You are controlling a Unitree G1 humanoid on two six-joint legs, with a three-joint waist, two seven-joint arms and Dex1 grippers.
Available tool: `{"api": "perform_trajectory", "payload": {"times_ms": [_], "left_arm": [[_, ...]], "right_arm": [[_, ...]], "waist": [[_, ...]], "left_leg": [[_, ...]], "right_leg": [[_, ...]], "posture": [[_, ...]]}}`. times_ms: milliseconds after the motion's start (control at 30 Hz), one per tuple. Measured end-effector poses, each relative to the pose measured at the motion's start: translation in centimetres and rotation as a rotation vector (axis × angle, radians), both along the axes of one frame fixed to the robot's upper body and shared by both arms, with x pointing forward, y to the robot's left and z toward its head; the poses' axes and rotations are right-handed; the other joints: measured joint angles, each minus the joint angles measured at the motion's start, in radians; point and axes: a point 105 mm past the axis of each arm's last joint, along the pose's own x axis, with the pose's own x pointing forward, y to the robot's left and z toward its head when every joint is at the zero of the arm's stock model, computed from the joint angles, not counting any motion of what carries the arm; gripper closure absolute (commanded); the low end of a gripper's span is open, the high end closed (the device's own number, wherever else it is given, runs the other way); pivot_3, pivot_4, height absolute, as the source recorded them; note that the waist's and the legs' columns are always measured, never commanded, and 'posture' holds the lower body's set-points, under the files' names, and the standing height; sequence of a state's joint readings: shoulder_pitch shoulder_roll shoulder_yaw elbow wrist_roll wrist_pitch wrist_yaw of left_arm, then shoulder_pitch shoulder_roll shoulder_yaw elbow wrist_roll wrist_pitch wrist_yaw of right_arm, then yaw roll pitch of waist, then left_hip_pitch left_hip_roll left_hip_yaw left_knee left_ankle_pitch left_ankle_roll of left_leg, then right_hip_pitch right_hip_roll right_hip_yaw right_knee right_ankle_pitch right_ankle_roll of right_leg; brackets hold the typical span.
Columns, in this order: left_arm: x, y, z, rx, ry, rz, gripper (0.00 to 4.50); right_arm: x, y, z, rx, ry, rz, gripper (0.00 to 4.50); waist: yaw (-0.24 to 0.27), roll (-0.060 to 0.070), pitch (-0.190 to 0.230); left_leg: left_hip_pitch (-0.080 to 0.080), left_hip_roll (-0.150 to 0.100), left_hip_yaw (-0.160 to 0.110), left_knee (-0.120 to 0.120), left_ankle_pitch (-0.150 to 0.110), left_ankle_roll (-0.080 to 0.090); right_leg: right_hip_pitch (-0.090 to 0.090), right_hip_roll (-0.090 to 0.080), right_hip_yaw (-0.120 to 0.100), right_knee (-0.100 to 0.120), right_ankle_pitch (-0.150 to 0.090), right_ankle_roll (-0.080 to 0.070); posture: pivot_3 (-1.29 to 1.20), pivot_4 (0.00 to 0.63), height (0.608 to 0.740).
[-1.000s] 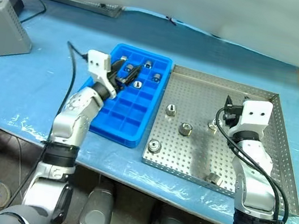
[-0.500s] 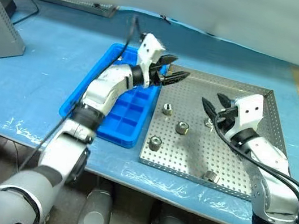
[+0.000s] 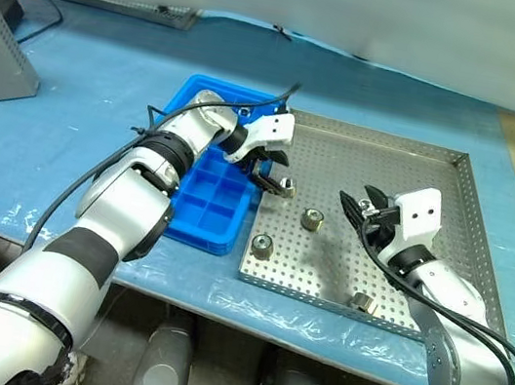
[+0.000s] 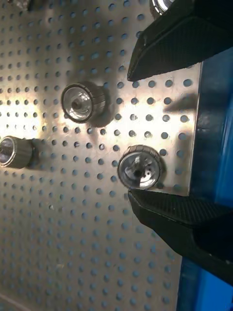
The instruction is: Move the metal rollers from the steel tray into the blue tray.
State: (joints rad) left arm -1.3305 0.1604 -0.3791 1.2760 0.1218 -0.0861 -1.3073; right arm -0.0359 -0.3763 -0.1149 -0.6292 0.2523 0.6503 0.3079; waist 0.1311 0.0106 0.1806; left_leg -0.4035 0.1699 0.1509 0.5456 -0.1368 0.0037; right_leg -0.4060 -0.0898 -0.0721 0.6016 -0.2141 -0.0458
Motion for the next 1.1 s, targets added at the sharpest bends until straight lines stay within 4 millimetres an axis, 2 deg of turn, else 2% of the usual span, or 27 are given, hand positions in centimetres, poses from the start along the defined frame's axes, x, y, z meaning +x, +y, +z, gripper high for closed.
{"api": "perform_trajectory", "payload": {"times_ms": [300, 467, 667, 900, 1000, 1100], "left_arm": [[1.0, -2.4, -1.7, 0.068, -0.088, 0.124, 0.76], [1.6, -2.1, -2.0, 0.074, -0.119, 0.184, 0.76], [1.8, -1.4, -2.6, 0.121, -0.12, 0.199, 0.76], [1.9, -2.2, -3.5, 0.102, -0.08, 0.303, 0.76], [1.7, -1.9, -4.4, 0.126, -0.063, 0.314, 1.38], [1.5, -1.8, -4.9, 0.135, -0.051, 0.311, 2.26]], "right_arm": [[-0.7, -0.8, -0.8, -0.001, 0.007, -0.097, 2.27], [-1.1, -1.3, -1.4, -0.014, 0.021, -0.133, 2.27], [-1.1, -1.6, -1.2, -0.036, -0.006, -0.163, 2.27], [-1.1, -2.1, -1.3, -0.054, -0.012, -0.202, 2.27], [-1.3, -2.3, -1.6, -0.056, -0.004, -0.217, 2.24], [-1.3, -2.6, -1.6, -0.058, -0.005, -0.238, 2.24]], "waist": [[-0.014, -0.001, 0.0], [-0.024, -0.001, 0.0], [-0.037, -0.001, 0.0], [-0.041, 0.0, 0.0], [-0.059, 0.0, 0.0], [-0.063, -0.001, 0.0]], "left_leg": [[0.001, 0.0, 0.0, 0.001, -0.001, 0.001], [0.0, 0.0, 0.0, 0.0, -0.001, 0.002], [0.001, 0.0, 0.0, 0.0, -0.002, 0.004], [0.006, 0.001, 0.0, -0.001, -0.004, 0.006], [0.009, 0.001, 0.0, -0.001, -0.004, 0.007], [0.017, 0.001, 0.0, -0.002, -0.004, 0.006]], "right_leg": [[0.001, 0.0, -0.001, 0.0, 0.0, 0.001], [0.001, 0.0, -0.002, -0.002, 0.0, 0.0], [0.004, 0.0, -0.003, -0.006, 0.0, 0.0], [0.012, 0.0, -0.004, -0.013, 0.001, 0.001], [0.015, 0.0, -0.004, -0.014, 0.001, 0.001], [0.022, 0.0, -0.004, -0.015, -0.002, 0.007]], "posture": [[-0.16, 0.15, 0.74], [-0.17, 0.15, 0.74], [-0.19, 0.15, 0.74], [-0.2, 0.15, 0.74], [-0.21, 0.15, 0.74], [-0.21, 0.15, 0.74]]}}
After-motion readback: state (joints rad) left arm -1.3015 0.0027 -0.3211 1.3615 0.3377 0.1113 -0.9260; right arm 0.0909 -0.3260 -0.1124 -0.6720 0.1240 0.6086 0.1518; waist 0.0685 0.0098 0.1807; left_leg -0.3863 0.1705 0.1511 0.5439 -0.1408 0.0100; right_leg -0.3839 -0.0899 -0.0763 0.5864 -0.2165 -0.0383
